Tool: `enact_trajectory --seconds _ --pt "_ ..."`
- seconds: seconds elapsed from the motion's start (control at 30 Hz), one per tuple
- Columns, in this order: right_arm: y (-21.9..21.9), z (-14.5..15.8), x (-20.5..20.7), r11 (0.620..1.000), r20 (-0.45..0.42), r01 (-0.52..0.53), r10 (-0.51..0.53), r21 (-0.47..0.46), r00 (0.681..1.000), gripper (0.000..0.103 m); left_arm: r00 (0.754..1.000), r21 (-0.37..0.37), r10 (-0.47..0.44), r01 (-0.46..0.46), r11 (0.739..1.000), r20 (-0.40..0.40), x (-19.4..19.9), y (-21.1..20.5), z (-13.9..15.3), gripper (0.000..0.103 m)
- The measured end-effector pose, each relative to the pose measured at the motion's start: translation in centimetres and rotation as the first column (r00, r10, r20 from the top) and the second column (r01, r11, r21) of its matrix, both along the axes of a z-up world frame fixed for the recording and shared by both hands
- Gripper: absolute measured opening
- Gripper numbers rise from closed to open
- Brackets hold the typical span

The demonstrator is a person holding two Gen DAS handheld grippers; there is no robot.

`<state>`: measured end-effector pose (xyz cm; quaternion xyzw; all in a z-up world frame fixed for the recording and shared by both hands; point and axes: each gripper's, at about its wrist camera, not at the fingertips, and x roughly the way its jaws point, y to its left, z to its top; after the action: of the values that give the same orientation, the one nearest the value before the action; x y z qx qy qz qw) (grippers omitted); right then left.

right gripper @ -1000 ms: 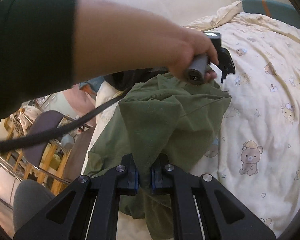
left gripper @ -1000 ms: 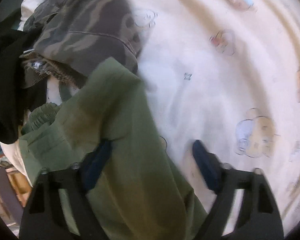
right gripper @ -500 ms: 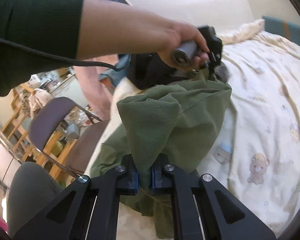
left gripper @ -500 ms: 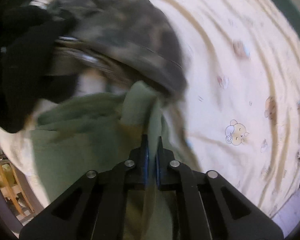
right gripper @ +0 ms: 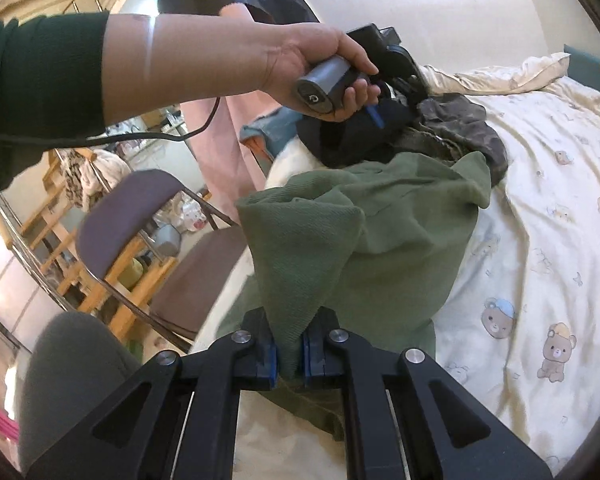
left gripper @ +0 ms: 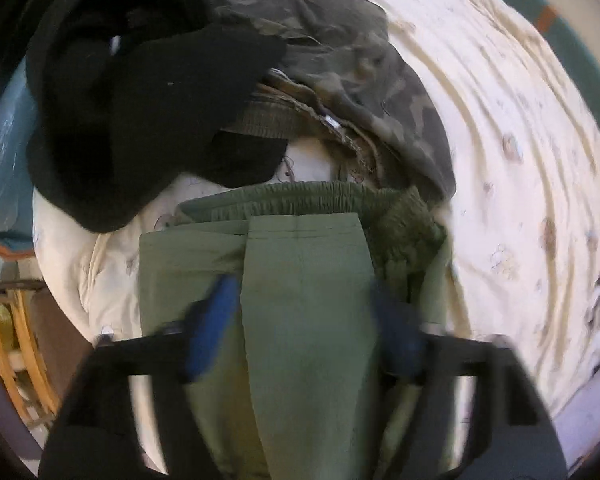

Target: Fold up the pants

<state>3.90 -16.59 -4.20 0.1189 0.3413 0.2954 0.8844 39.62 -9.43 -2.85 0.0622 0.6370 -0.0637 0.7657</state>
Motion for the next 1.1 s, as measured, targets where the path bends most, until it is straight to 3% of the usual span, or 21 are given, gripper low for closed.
enact_trajectory --seconds 0.13,0.2,0.3,0.47,0.53,0.57,0.6,0.77,0.93,1.0,1.1 --pt "-0.1 -0.7 0.2 1.000 -0.013 0.001 -0.001 0.010 1.000 0.008 0.995 -0.106 0.058 -0.066 0.992 -0.076 -0.3 -0.7 -2.3 0.084" --pt "-0.3 -0.9 0.5 1.000 -0.013 -0.003 0.004 0.011 1.000 0.008 0.995 -0.144 0.045 -0.058 0.988 -0.095 -0.8 -2.9 -2.8 0.084" --pt "-0.7 -1.1 0.9 1.000 -0.024 -0.004 0.004 0.029 1.000 0.008 0.996 -0.085 -0.082 0.079 0.993 -0.036 -1.7 -8.9 -3.3 0.084" --pt "-1.0 -1.3 0.8 0.999 -0.030 -0.007 0.008 0.036 1.000 0.008 0.979 0.070 -0.188 0.194 0.979 -0.081 -1.8 -15.3 -8.5 0.082" --pt "-1.0 -1.3 0.7 0.999 -0.028 -0.013 0.014 0.034 1.000 0.008 0.975 0.100 -0.187 0.200 0.975 -0.120 -1.9 -15.5 -10.4 0.053" --pt "-1.0 -1.3 0.7 0.999 -0.025 -0.016 0.017 0.031 1.000 0.008 0.971 0.100 -0.190 0.206 0.974 -0.143 -1.9 -15.4 -11.0 0.019" --pt "-1.1 -1.4 0.7 0.999 -0.026 -0.019 0.020 0.031 0.999 0.008 0.970 0.117 -0.192 0.210 0.971 -0.148 -2.1 -14.9 -11.3 0.003" --pt "-0.7 -1.4 1.3 0.998 -0.034 -0.041 0.042 0.039 0.999 0.008 0.985 0.075 -0.173 0.174 0.982 -0.016 -1.7 -10.9 -5.8 0.003" --pt "2.0 0.3 1.6 0.990 -0.015 -0.137 0.137 0.040 0.990 0.008 0.993 0.045 -0.100 0.098 0.994 0.056 -1.5 -2.2 0.4 0.003" --pt "4.1 1.0 1.6 0.981 0.004 -0.193 0.193 0.017 0.981 0.008 0.994 0.052 -0.067 0.063 0.997 0.087 -1.4 1.7 1.5 0.003" --pt "9.3 0.8 1.9 0.940 -0.014 -0.330 0.330 -0.082 0.944 0.009 0.997 0.065 0.005 -0.011 0.998 0.081 -1.2 7.5 0.5 0.003"
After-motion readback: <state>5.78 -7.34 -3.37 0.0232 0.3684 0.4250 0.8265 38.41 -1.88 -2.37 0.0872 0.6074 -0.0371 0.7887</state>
